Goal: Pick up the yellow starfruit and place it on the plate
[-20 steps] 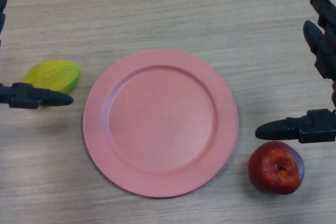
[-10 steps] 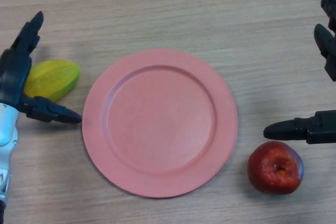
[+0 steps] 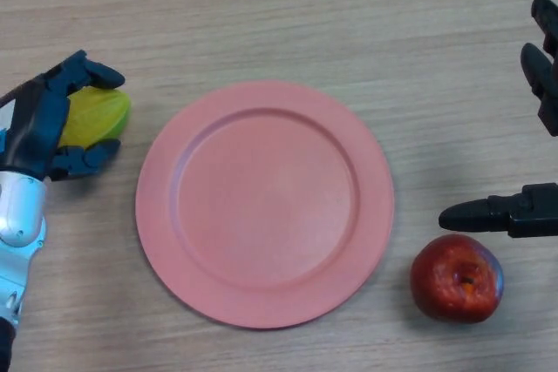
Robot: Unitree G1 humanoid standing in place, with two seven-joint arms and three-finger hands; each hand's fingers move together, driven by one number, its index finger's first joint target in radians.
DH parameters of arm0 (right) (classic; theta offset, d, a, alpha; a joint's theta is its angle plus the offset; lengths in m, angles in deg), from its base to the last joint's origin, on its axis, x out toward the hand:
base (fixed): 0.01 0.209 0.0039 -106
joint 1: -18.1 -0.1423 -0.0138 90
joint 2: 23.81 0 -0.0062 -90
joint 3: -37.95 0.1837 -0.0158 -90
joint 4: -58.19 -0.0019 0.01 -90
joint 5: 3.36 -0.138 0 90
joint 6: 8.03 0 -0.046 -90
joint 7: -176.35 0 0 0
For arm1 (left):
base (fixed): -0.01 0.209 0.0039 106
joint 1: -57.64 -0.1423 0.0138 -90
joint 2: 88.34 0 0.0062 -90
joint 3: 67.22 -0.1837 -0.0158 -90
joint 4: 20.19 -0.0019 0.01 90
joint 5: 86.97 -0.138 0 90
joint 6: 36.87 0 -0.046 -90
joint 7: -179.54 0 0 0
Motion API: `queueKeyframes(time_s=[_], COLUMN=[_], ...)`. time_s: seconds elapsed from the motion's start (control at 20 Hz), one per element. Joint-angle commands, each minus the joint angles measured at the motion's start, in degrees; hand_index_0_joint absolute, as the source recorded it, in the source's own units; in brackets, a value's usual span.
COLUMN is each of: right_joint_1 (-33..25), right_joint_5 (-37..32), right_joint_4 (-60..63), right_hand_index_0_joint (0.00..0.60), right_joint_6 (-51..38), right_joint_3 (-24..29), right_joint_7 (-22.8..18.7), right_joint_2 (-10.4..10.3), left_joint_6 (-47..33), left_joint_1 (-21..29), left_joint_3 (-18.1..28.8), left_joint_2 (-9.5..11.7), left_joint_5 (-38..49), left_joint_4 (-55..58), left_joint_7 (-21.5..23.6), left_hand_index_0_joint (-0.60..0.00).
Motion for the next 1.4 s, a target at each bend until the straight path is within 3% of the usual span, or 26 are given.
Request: queueKeyframes(time_s=[0.05,0.2,0.4,0.6,0.65,0.8,0.85,0.95,1.05,1.15,1.25,1.35,1.4], right_joint_1=[-2.0,-2.7,-4.7,-5.1,-5.3,-6.7,-7.0,-7.1,-7.2,-7.0,-6.8,-6.9,-6.8], right_joint_5=[-0.8,-1.2,-0.5,0.3,0.4,1.4,1.4,1.3,1.1,2.0,1.8,1.8,1.7], right_joint_4=[-1.6,-1.3,-0.5,0.4,0.1,0.8,1.1,1.5,1.6,2.1,2.2,2.3,2.4], right_hand_index_0_joint=[0.000,0.000,0.000,0.000,0.000,0.000,0.000,0.000,0.000,0.000,0.000,0.000,0.000], right_joint_6=[-9.2,-8.6,-8.5,-9.4,-9.1,-9.3,-10.2,-10.6,-10.5,-11.3,-11.4,-11.4,-11.5], right_joint_3=[3.3,2.9,2.6,1.9,1.8,1.3,1.4,1.5,1.9,2.0,1.9,2.3,2.4], right_joint_7=[-0.8,-0.7,-1.4,-1.8,-1.6,-1.1,-1.0,-0.9,-0.6,-0.6,-0.6,-0.1,0.0], right_joint_2=[1.8,1.8,2.3,2.3,2.4,2.7,2.7,2.8,3.0,3.2,3.0,3.3,3.3], left_joint_6=[-7.6,-7.6,-6.9,-2.9,-0.2,4.2,6.7,7.3,6.7,12.8,22.2,22.6,22.2], left_joint_1=[3.0,2.7,-0.8,-6.6,-8.8,-12.8,-14.6,-16.6,-17.4,-17.5,-16.6,-15.2,-15.0], left_joint_3=[2.7,4.4,6.4,6.0,5.1,3.2,2.4,0.9,-1.0,-1.6,-1.8,-2.2,-2.4], left_joint_2=[5.6,7.1,7.1,2.8,0.6,-3.4,-5.1,-6.1,-7.2,-8.8,-9.4,-9.2,-9.3], left_joint_5=[-5.9,-8.2,-5.2,-0.5,3.0,5.4,9.4,10.1,9.6,14.2,19.0,19.1,19.1], left_joint_4=[1.4,3.7,11.6,27.7,32.9,42.5,46.2,48.5,47.3,48.4,50.1,48.6,48.0], left_joint_7=[10.0,13.5,12.4,2.5,-3.9,-11.7,-16.4,-20.9,-24.2,-27.5,-28.6,-26.7,-26.1], left_hand_index_0_joint=[-0.600,-0.600,-0.600,-0.600,-0.600,-0.600,-0.600,-0.600,-0.600,-0.600,-0.600,-0.600,-0.550])
